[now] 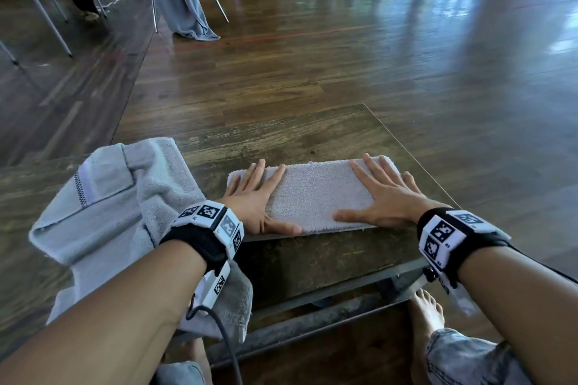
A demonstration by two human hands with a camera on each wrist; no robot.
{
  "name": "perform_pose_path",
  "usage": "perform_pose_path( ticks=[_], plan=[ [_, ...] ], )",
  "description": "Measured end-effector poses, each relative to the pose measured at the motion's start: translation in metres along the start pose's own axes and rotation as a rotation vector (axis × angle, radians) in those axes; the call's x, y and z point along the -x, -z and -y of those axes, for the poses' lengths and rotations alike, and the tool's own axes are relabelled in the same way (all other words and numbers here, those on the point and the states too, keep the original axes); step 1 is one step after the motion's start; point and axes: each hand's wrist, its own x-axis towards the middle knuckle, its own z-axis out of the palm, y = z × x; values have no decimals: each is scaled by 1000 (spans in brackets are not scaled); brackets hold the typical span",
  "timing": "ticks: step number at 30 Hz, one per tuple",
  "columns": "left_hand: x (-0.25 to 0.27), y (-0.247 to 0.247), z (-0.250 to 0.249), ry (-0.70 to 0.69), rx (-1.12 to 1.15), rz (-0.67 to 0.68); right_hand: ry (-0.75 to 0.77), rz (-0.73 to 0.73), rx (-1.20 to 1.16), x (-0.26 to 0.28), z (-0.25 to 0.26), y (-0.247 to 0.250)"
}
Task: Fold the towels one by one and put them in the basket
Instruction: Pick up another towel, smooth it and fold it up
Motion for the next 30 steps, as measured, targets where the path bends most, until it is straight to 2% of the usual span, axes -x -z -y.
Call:
perform_pose_path(
  ticks=[13, 15, 17, 19, 21, 24, 26, 30],
  plan=[
    [4, 1, 8, 78, -53, 19, -52, -20, -32, 5, -8, 5],
    [4, 2, 8, 84, -72, 19, -23, -35, 9, 7, -4, 9],
    [3, 5, 7, 82, -48, 17, 63, -120, 63, 10, 3, 15],
    [2, 12, 5, 88, 21, -34, 171, -250, 90, 17, 15, 24],
    [0, 19, 2, 109, 51, -140, 218, -321, 41, 22, 30, 31],
    [-5, 23, -3, 129, -40, -283, 193, -224, 72, 23, 50, 32],
    [-9, 23, -4, 144, -58, -322, 133, -153, 133, 20, 52, 28],
    [-8, 23, -5, 176, -63, -359, 95, -168, 122, 13, 49, 27]
  ],
)
